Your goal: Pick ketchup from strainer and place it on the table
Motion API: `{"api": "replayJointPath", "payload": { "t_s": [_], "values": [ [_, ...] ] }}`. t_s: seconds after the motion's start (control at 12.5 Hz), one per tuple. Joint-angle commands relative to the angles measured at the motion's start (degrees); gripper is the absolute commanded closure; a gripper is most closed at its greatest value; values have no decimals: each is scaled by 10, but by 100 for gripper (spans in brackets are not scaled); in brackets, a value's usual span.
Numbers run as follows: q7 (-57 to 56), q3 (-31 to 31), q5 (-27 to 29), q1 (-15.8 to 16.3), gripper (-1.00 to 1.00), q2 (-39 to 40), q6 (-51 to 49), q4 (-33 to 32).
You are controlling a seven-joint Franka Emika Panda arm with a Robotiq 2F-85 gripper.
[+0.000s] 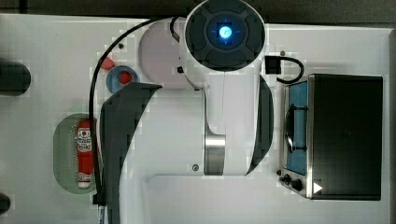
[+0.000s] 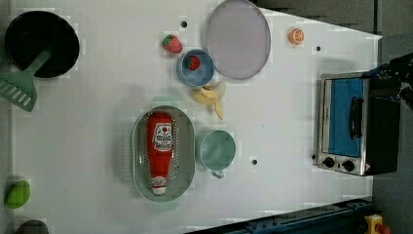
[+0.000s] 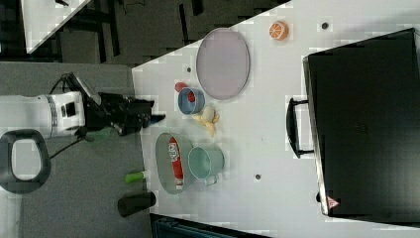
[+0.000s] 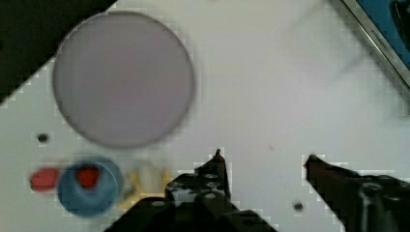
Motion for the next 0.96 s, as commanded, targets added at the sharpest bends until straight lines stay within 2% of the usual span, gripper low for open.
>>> {"api": "replayJointPath", "payload": {
  "t_s": [0.08, 0.24, 0.56, 0.96],
  "values": [
    [39, 37, 17, -46, -59, -111, -80, -26],
    [39, 50, 17, -44, -99, -108, -79, -26],
    [39, 117, 18, -34, -100, -93, -66, -26],
    [43, 250, 17, -26, -100, -57, -49, -26]
  ]
}}
